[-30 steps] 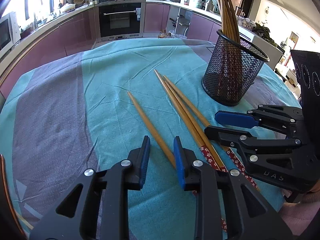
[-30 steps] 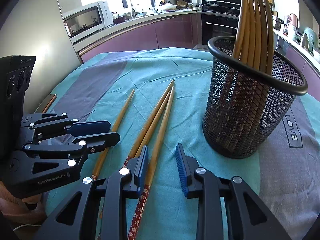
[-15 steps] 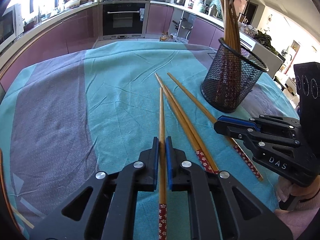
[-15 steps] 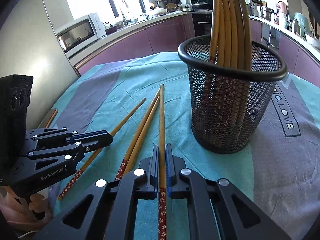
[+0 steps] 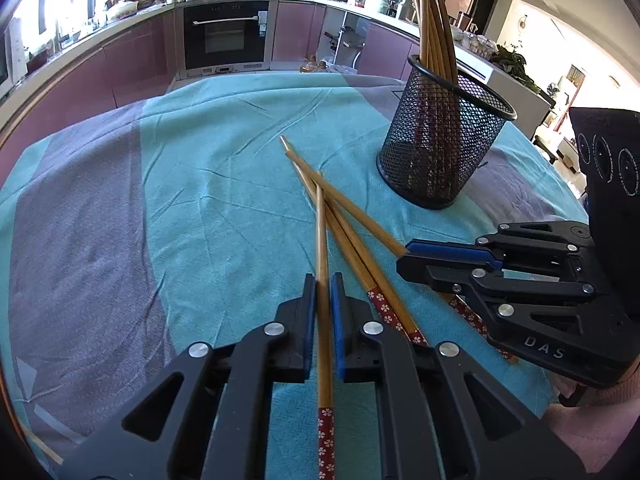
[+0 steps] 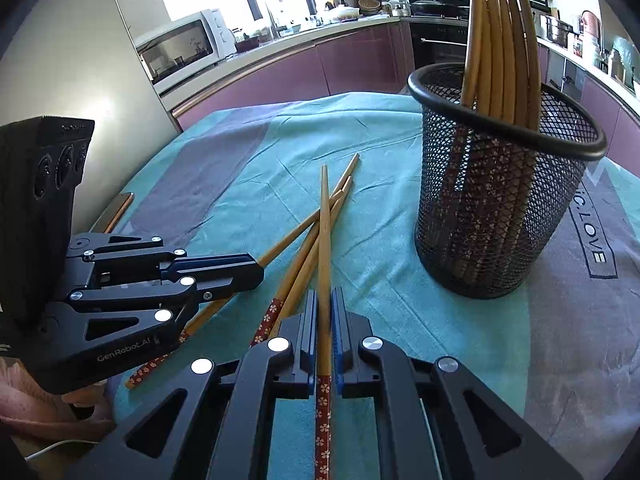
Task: Organize utensils
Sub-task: 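Lift the left tool's chopstick upright toward the mesh cup while the right tool raises its own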
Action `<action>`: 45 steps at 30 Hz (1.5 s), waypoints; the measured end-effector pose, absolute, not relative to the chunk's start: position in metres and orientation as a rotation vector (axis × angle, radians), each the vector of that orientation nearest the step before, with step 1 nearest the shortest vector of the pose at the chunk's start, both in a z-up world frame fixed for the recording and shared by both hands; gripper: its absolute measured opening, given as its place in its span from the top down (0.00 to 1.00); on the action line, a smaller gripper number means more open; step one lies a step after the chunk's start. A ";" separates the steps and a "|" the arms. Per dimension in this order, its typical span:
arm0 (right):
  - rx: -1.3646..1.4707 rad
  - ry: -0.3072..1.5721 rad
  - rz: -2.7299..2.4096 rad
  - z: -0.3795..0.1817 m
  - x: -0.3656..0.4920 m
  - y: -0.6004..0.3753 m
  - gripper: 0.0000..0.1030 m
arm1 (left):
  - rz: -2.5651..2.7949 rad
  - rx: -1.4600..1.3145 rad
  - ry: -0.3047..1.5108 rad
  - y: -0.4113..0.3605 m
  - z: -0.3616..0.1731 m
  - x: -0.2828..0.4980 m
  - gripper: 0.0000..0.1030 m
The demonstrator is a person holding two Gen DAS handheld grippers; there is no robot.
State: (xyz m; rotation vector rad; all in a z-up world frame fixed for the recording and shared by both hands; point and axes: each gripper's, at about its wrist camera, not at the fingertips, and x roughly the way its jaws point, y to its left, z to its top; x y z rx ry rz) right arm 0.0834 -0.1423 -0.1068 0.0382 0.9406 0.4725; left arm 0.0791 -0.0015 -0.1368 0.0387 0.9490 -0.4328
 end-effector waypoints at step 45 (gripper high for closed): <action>0.122 0.728 0.522 -0.044 0.065 -0.176 0.94 | -0.522 -0.017 0.792 0.004 -0.060 0.066 0.93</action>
